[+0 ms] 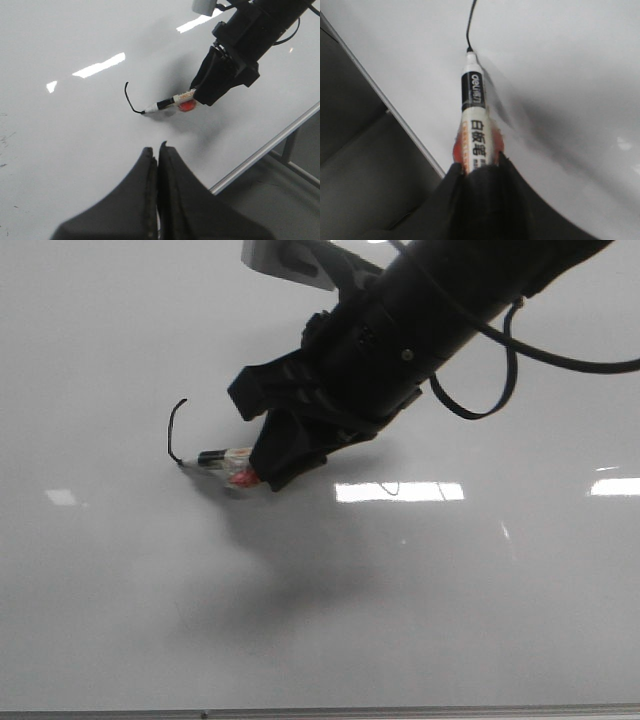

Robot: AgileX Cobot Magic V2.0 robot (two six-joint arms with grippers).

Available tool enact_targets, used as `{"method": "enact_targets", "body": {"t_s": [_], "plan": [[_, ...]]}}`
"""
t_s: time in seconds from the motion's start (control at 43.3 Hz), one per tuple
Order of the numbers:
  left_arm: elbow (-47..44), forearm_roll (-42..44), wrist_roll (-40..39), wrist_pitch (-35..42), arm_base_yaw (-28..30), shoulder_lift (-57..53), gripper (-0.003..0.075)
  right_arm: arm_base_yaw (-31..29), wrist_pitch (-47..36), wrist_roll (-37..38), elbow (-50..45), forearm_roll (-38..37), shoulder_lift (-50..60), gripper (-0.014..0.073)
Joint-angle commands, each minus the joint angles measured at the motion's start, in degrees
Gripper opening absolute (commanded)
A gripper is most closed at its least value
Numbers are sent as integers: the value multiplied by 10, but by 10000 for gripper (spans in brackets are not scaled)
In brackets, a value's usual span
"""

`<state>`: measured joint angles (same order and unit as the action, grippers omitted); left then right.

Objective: Write number 8 on whiteboard

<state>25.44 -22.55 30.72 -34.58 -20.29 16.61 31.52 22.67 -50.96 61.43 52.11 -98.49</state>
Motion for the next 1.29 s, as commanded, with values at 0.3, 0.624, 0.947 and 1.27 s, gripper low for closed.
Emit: {"method": "enact_targets", "body": {"t_s": [0.3,0.624,0.947,1.27], "plan": [[15,-16,-6,42,2,4,-20,-18,-37,-3,-86,2,32,-60],[15,-16,-6,42,2,4,-20,48,-47,-3,13,31,-22,-60],[15,-16,-6,42,2,4,-20,-6,-36,-1,-13,32,39,-60],[15,-16,-6,42,2,4,-21,-35,-29,-3,29,23,60,-60]]}}
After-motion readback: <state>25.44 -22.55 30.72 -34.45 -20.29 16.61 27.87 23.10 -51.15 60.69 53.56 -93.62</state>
